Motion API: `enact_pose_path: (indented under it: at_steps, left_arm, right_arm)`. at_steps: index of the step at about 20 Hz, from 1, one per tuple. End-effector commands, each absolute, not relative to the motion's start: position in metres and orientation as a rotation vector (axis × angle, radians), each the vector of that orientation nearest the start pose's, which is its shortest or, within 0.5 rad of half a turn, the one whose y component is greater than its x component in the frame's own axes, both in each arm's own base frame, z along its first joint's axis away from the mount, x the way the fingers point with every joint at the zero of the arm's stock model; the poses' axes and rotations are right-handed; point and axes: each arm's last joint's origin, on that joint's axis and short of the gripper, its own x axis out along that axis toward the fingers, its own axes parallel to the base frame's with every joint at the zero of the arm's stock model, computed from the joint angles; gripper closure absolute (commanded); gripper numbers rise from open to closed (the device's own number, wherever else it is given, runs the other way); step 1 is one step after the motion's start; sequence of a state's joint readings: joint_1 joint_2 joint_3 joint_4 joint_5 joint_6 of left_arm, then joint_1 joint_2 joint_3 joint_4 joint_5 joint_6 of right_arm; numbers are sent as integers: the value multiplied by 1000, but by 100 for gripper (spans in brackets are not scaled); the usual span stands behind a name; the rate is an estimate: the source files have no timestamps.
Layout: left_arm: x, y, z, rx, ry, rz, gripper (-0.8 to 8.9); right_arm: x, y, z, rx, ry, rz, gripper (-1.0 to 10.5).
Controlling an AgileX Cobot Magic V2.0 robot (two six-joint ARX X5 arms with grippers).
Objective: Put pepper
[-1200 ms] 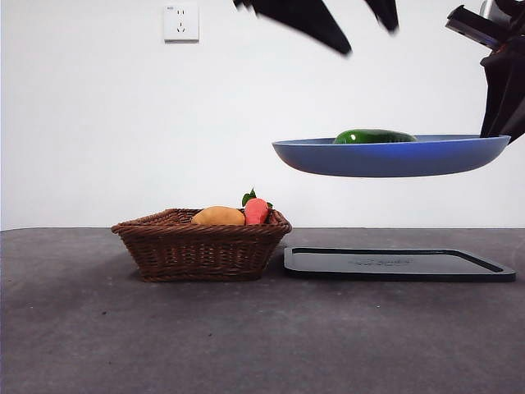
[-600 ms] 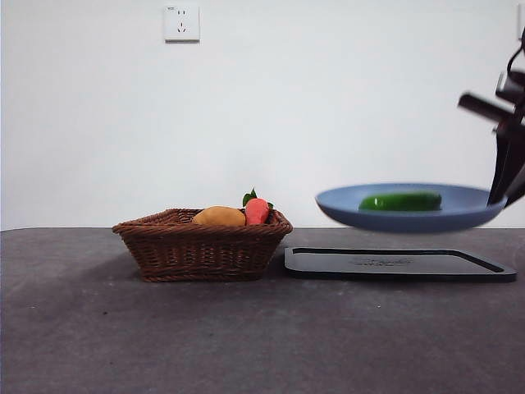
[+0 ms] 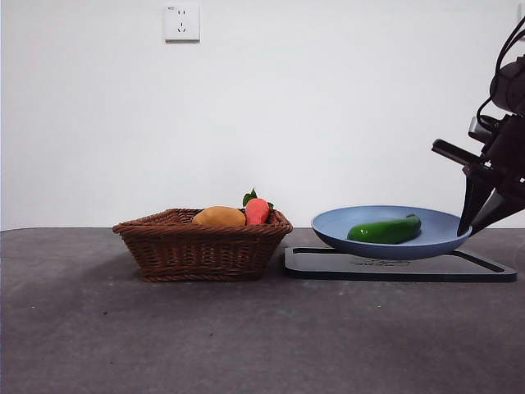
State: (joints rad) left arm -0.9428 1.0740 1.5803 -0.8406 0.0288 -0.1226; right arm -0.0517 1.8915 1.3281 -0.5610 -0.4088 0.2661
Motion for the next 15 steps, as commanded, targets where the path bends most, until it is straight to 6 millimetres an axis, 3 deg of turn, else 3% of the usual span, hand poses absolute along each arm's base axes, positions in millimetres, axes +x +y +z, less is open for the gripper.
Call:
enact_pose_path:
  at_steps: [1,7,12,15]
  left_arm:
    - [98,-140,480,27,356,-951,551]
    - [98,-140,480,27,357,-951,551]
    - [98,-140,478,34,370,-948,551]
    - [98,-140,478,39,378,-946,551]
  right_arm:
    - [391,-9,178,505,1158,167,942]
    - [393,-9,173,506,1167,166,940]
    - [393,-9,173,507,1169,166,789]
    - [388,-9,186,505,1151,168,788]
